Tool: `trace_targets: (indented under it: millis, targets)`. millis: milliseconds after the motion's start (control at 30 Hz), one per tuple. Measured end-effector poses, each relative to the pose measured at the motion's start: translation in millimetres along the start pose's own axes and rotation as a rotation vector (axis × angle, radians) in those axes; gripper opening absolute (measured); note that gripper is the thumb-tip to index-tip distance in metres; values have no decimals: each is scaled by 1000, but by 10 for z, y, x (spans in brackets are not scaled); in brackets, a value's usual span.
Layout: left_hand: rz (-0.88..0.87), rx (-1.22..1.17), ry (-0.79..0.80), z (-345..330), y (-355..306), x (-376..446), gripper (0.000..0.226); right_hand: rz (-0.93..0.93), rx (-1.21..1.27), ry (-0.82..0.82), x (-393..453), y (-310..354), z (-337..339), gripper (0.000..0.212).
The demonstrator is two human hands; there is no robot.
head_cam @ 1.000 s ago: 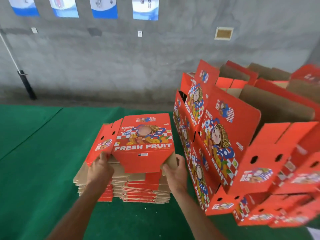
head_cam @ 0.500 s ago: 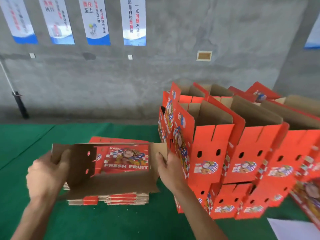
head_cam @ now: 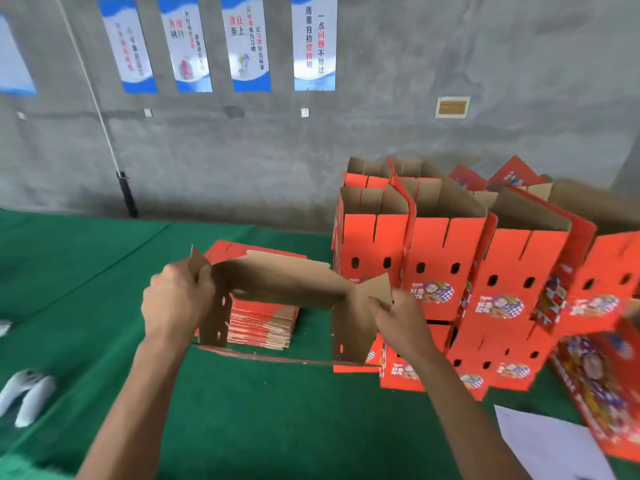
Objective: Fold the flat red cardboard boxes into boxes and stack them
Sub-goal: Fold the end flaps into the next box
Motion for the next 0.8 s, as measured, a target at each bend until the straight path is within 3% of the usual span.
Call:
trace_targets:
  millis: [267,400,533,633,733,800]
  targets:
    - [54,123,137,469,-198,-476,32,35,-39,8,-128,-38,709,23]
    - [90,87,268,148,-224,-851,29,32,-140,26,-184,-334,935,23]
    - [129,-114,488,-446,-344,-1129,10,-63,-353,30,-135,-855,1154,32]
    - [84,-207,606,-907,-547,-1370,17,-130,-426,-1,-100,-1278,1451,37]
    - [106,-311,568,-1255,-661,-1604,34,-208,-420,-14,-110,-1582,1665,52]
    - [118,-375,542,-1454,-685,-1761,55,-208,-423,-3,-151,-1770,1758,31]
Point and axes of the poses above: each hand's wrist, its own x-axis towards the middle knuckle, its own z-axis out of the back of the hand, y = z × x, the point moved 6 cm from there along x, towards the middle knuckle, and after that the axes turned 15 degrees about -y, right-handed, at the moved point
